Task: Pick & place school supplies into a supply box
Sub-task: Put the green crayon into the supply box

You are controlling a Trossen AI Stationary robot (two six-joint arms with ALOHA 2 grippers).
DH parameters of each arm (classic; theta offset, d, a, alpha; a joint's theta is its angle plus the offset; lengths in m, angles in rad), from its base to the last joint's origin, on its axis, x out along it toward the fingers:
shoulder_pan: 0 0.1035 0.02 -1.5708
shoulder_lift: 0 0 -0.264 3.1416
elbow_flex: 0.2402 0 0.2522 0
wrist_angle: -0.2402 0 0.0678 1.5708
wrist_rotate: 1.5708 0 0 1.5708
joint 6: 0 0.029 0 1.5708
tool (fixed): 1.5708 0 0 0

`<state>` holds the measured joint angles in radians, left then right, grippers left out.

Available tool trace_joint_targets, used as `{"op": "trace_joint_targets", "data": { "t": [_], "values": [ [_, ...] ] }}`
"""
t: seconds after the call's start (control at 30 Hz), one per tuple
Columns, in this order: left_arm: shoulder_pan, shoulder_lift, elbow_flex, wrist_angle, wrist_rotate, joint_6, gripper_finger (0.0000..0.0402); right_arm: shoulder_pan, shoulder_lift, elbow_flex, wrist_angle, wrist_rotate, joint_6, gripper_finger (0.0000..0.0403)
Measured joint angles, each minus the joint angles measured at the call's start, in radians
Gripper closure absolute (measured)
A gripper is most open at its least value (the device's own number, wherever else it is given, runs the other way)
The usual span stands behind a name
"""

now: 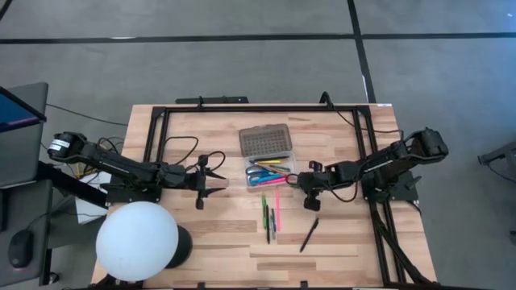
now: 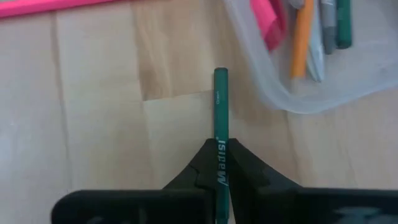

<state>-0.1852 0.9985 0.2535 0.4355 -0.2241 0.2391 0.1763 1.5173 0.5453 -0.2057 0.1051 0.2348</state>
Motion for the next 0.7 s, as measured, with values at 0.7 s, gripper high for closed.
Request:
{"op": "trace_joint_targets", "data": {
  "t": [0.7],
  "values": [
    [0.000, 0.000, 0.000, -0.002, 0.000, -0.009, 0.0249, 0.090, 0.010, 0.051, 0.015, -0.052, -0.050, 0.0400]
  ]
}}
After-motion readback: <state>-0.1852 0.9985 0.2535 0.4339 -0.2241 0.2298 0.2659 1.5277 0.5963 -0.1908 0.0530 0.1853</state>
